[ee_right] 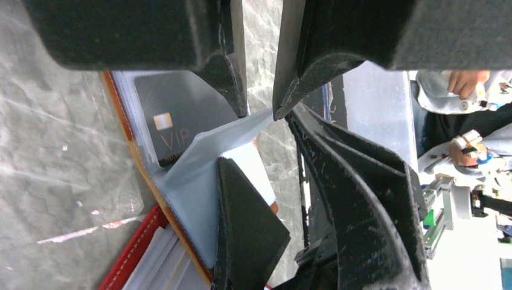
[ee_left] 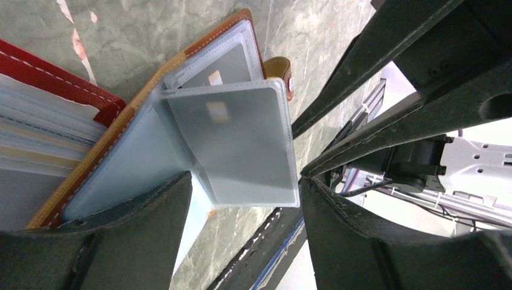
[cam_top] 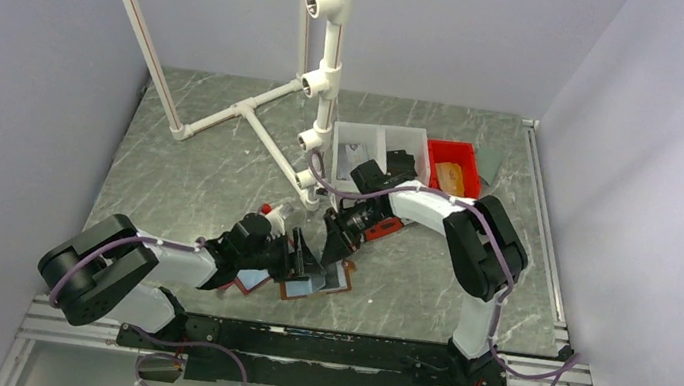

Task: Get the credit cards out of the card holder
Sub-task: Remove the credit card from the card holder.

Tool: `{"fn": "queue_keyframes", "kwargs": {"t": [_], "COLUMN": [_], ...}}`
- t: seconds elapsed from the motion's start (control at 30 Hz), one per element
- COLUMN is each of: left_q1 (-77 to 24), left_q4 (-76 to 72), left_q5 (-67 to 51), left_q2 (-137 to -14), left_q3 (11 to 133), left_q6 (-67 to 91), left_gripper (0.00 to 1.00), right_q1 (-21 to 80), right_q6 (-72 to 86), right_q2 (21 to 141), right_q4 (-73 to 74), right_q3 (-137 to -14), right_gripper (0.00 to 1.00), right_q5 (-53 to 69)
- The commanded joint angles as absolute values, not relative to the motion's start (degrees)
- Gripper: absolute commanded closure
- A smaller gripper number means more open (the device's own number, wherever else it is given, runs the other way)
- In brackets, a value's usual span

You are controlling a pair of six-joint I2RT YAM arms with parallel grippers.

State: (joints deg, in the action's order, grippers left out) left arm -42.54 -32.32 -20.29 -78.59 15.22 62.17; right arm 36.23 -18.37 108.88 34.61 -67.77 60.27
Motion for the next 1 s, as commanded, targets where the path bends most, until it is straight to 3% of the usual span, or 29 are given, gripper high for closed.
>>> {"fn": "queue_keyframes", "kwargs": {"t": [0.0, 0.47, 0.63, 0.77, 0.97], "left_q1": [-42.2, -42.3, -42.2, -42.3, -42.3], "left_q4": [-31.8, -27.7, -26.5, -24.7, -20.4], "left_q5": [-20.6, -18.8, -18.7, -18.0, -16.5], "left_q2": [-79.8, -78.9, -77.5, -76.0, -74.6], "left_q3": [14.9, 15.9, 16.2, 16.2, 16.6], "left_q6": [60.6, 61.1, 60.8, 60.3, 60.4], "left_gripper": [0.27, 0.3, 0.28, 0.27, 0.27], "right_q1": [38.2, 40.4, 42.0, 42.9, 43.5], "right_q6": [-17.1, -16.2, -15.5, -15.9, -17.4], "right_q2": [110.2, 110.7, 111.4, 111.7, 111.9], "right_q4": [32.2, 30.5, 29.7, 30.2, 31.9], "right_q3": [-69.9, -69.5, -69.8, -70.1, -70.7], "right_gripper": [0.75, 0.76, 0.89, 0.93, 0.87], "right_q5": [64.1, 66.0, 66.0, 66.7, 69.2]}}
